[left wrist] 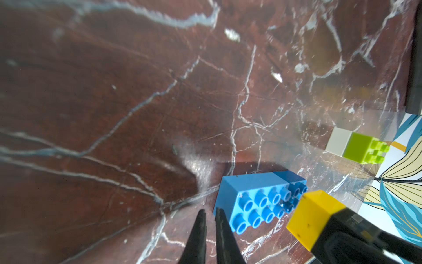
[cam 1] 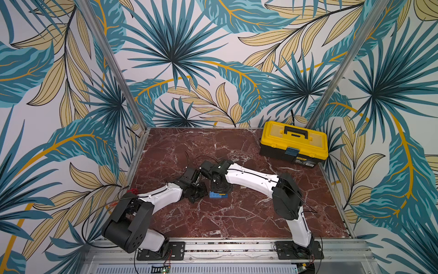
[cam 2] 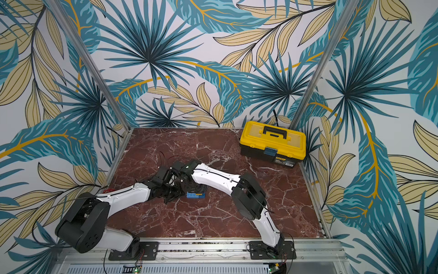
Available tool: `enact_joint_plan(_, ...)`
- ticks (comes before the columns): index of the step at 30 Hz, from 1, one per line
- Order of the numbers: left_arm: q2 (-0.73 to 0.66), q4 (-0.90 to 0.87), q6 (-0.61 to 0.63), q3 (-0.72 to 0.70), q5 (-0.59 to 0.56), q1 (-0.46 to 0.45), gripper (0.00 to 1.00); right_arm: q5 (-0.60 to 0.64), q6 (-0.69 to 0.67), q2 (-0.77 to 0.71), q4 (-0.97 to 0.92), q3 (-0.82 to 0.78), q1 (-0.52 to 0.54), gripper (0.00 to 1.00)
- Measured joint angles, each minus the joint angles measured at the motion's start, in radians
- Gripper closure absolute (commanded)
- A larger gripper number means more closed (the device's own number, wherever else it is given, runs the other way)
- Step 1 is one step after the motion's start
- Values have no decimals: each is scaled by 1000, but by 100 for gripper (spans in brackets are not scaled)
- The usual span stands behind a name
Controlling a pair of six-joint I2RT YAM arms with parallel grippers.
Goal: Assemble the number 4 with lego
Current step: Move the lego brick at the center of the board, then assemble the lego brick with the lego brick.
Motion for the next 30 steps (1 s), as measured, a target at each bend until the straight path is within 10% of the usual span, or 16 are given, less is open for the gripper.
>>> enact_joint_plan(30,-31,-44,29,-18,-6,58,88,-11,-29,31,32,-14,0,79)
